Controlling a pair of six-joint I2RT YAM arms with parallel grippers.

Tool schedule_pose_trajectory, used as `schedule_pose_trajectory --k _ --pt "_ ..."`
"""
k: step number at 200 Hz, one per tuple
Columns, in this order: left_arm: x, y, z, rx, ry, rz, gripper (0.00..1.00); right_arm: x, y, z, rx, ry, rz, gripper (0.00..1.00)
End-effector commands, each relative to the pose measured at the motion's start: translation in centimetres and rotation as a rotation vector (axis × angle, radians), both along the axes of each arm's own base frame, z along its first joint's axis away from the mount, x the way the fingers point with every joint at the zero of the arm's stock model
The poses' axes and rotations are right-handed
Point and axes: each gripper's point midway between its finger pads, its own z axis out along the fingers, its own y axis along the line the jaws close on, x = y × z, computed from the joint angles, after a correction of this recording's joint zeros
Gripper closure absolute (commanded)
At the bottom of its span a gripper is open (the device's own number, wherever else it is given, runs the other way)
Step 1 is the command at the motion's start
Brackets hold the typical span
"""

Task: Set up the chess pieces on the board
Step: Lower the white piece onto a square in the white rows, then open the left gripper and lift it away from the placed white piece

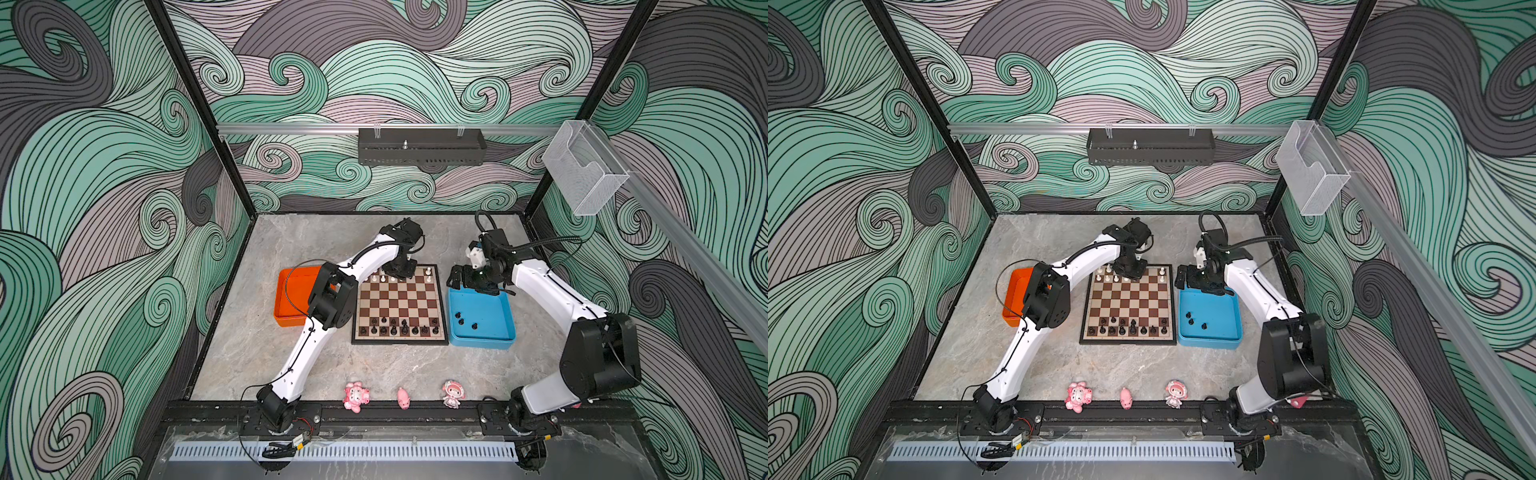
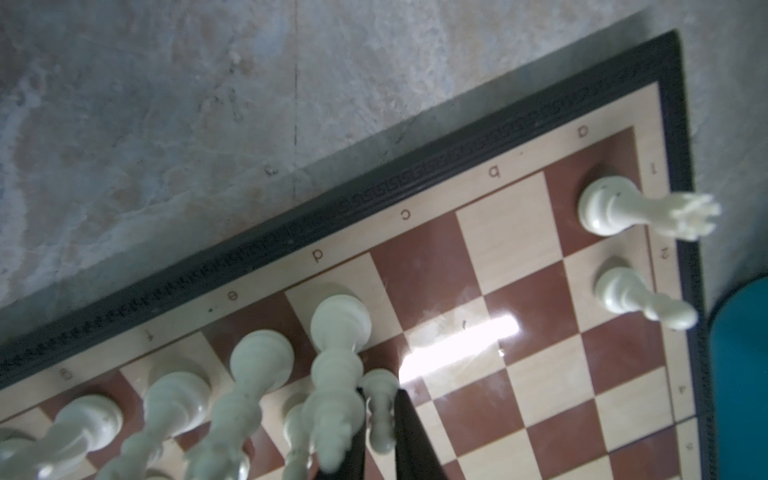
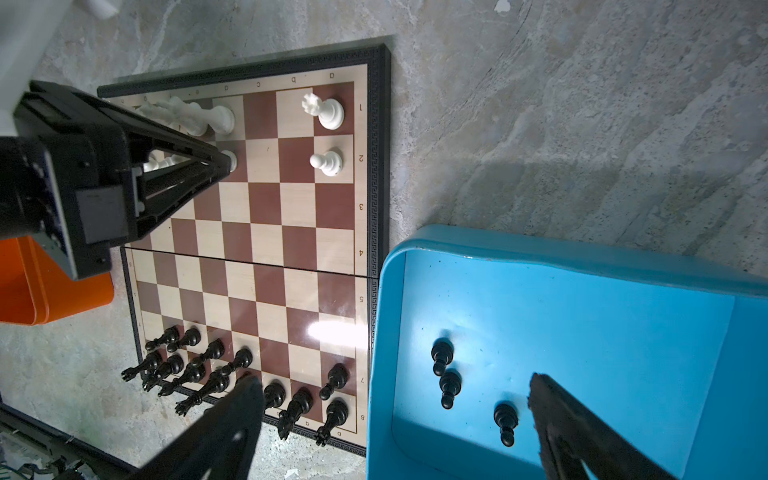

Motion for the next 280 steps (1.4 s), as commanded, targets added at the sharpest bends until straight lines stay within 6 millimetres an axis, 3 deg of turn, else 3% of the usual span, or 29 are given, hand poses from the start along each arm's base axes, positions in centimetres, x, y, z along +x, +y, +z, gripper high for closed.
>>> schedule_pose_trajectory --k 1,99,174,218,244,280 --pt "0.2 -0.9 0.2 -0.023 -0.007 0.004 0.82 -0.1 0.0 -0.6 0.005 0.012 0.014 0.01" --pt "0.6 -0.9 1.9 -0.037 -0.042 0.012 0.74 -0.1 0.1 -0.4 0.011 0.009 0.012 0.01" --pt "0.5 -0.8 4.8 -0.059 -0.082 0.023 0.64 -0.1 0.0 0.1 0.015 -0.003 0.006 0.01" --pt "-0.1 -0.9 7.7 -0.083 -0.112 0.02 0.6 -0.2 -0.1 0.2 0.014 0.006 -0.005 0.01" --pt "-0.7 -0.2 9.5 -0.082 -0.128 0.028 0.54 -0.2 -0.1 0.4 0.012 0.007 -0.016 0.01" --pt "-1.5 2.0 12.8 -0.054 -0.192 0.067 0.32 -0.1 -0.2 0.8 0.003 0.005 -0.029 0.0"
